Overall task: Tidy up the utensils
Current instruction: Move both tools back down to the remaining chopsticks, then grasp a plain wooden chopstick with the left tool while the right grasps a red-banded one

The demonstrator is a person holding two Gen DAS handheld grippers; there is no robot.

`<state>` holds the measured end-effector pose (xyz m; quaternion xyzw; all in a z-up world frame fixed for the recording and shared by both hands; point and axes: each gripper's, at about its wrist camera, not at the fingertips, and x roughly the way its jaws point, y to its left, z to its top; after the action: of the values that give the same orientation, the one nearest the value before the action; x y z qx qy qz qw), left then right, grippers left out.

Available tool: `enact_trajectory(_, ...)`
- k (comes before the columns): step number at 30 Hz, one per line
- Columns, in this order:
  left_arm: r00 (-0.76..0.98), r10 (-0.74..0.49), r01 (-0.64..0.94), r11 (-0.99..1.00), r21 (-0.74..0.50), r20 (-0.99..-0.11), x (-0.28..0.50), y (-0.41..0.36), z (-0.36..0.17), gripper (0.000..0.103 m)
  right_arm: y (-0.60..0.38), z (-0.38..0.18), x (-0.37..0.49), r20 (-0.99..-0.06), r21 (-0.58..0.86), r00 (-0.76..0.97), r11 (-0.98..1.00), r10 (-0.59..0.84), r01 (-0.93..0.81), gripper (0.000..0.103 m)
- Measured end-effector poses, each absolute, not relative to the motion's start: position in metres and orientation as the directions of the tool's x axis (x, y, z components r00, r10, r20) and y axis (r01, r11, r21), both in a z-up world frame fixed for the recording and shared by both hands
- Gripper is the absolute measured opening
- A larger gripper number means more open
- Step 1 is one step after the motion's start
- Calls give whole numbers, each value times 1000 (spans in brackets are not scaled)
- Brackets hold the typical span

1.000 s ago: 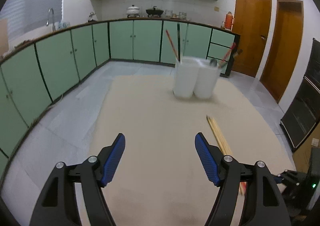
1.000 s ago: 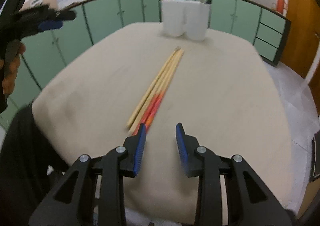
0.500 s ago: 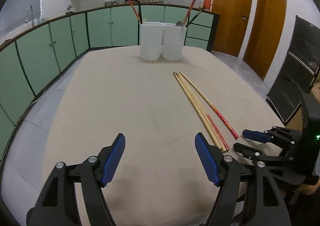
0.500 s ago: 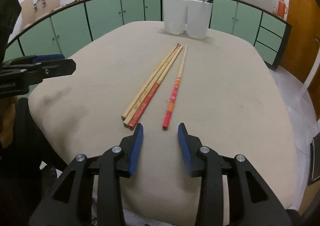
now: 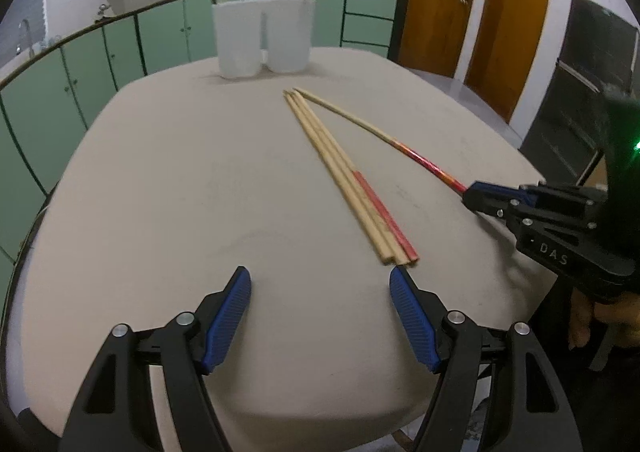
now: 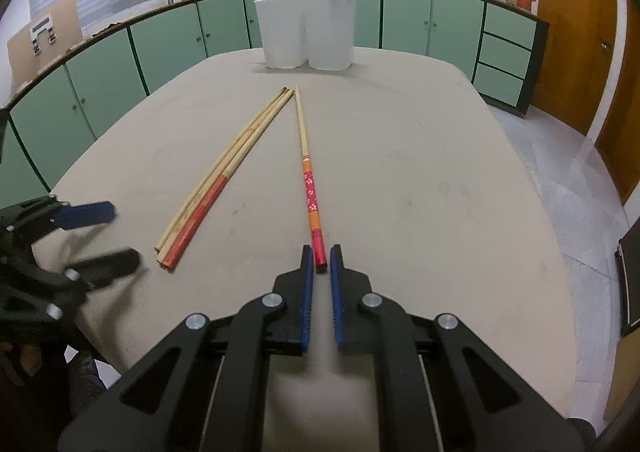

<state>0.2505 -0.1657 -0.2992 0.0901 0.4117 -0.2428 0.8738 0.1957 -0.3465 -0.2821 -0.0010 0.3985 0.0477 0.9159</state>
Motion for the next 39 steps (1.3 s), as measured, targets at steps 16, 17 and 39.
enact_trajectory(16,601,-305,460,888,8,-739,257,-181,-300,71,-336,-283,200,-718,14,691,995,80,-101,21)
enact_trajectory(17,606,-302,449,894,3,-736,260,-180,-301,66,-335,-283,201,-717,10,693,995,75,-97,21)
enact_trajectory(39,655,-263,314,948,-61,-709,275,-138,-299,16,-315,-286,199,-693,-45,720,999,-19,-17,9)
